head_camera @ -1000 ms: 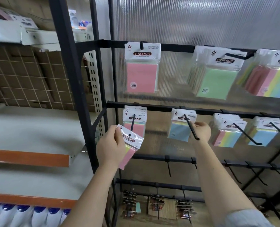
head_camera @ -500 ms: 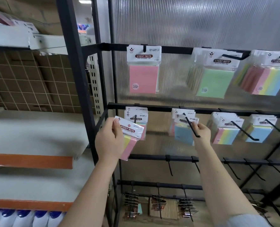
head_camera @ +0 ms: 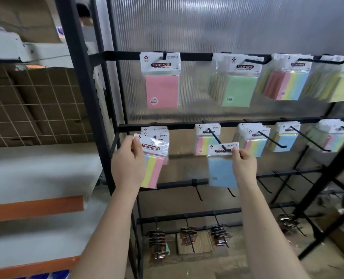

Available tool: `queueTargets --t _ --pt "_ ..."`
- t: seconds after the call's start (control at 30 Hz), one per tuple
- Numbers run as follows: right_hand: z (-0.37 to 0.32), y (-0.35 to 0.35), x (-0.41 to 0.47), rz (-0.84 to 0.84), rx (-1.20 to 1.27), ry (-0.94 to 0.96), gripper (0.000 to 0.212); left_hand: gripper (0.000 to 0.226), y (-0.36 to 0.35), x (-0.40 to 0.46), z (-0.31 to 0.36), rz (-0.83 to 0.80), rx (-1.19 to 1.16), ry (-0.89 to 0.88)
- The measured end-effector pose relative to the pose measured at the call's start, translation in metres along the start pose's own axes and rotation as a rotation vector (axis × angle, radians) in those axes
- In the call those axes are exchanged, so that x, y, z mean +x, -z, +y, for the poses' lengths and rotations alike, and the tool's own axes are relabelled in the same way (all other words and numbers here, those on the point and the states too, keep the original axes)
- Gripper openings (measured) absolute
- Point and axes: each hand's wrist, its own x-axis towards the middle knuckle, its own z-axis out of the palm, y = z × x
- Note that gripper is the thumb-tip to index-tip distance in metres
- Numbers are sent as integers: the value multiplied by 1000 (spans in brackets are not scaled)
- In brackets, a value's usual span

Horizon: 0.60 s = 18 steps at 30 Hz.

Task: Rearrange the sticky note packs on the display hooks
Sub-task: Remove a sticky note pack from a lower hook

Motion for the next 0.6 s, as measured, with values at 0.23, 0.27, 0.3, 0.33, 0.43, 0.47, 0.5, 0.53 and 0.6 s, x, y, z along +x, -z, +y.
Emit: queueTargets --t 0.23,0.27,0.3,0.33,0.43,0.47,0.5,0.53,0.6 --pt "-11 25 -29 73 45 15 40 45 -2 -4 6 -22 -42 -11" --pt "-13 29 -30 91 47 23 41 42 -4 -4 7 -20 -36 -10" --pt "-15 33 -31 111 48 32 41 39 -5 -5 9 -18 -30 -10" --pt "-17 37 -31 133 52 43 41 37 -8 -5 12 -18 -26 -12" --pt "-23 51 -28 200 98 71 42 35 -16 -6 23 -36 -44 -21" --pt "-24 57 -26 217 118 72 42 34 -20 -6 28 -43 -45 -23" --pt "-26 63 -24 232 139 73 43 34 -23 -6 33 -49 -48 -31" --pt "-27 70 -21 245 162 78 43 33 -27 -7 38 -55 -60 -43" --pt "-30 83 -15 271 215 73 42 31 -33 -7 50 -66 -106 -71"
